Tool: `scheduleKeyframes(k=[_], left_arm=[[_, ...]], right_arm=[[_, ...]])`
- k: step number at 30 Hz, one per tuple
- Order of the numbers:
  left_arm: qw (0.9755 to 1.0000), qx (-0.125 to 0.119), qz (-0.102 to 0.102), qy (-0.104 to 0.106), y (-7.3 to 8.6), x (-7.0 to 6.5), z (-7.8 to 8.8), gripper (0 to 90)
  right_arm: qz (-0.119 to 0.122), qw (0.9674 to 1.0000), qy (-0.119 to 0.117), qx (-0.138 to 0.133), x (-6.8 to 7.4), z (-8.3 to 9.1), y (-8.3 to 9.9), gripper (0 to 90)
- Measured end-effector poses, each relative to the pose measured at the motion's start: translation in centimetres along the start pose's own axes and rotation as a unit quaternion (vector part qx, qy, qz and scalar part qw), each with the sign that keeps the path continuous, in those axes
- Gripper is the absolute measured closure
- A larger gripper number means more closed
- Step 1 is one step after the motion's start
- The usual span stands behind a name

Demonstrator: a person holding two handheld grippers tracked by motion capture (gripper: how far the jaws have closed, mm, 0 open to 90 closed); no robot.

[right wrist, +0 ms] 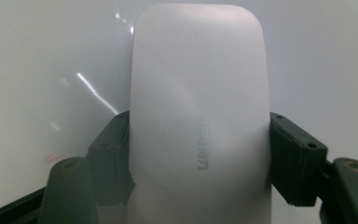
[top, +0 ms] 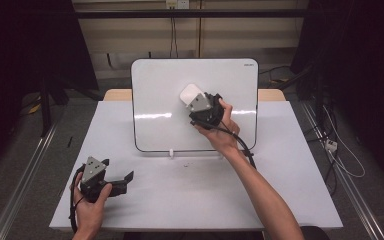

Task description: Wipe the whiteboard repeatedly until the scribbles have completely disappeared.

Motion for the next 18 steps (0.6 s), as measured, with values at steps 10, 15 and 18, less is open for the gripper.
scheduleKeyframes(k=[10,15,18], left_arm=[[1.0000,0.001,0.000,-0.003,0.0,0.1,0.0,5.1],[1.0000,0.003,-0.002,-0.002,0.0,0.0,0.0,5.1],[1.0000,0.003,-0.004,-0.001,0.0,-0.1,-0.1,5.1]], right_arm=[[-0.044,0.9983,0.037,0.012,-4.0,-0.5,0.5,31.6],[-0.042,0.9985,0.032,0.012,-2.6,-0.1,0.9,31.6],[-0.025,0.9993,0.026,0.009,-1.2,0.2,0.9,31.6]])
Point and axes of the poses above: each handheld gripper's, and its own axes: z roughly backward along the jaws, y roughly out of its underside, x roughly to its left, the point moved 10 cm from there along -z, roughly forward along the jaws, and after that the axes turned 9 degrees about y, right-handed, at the moved point
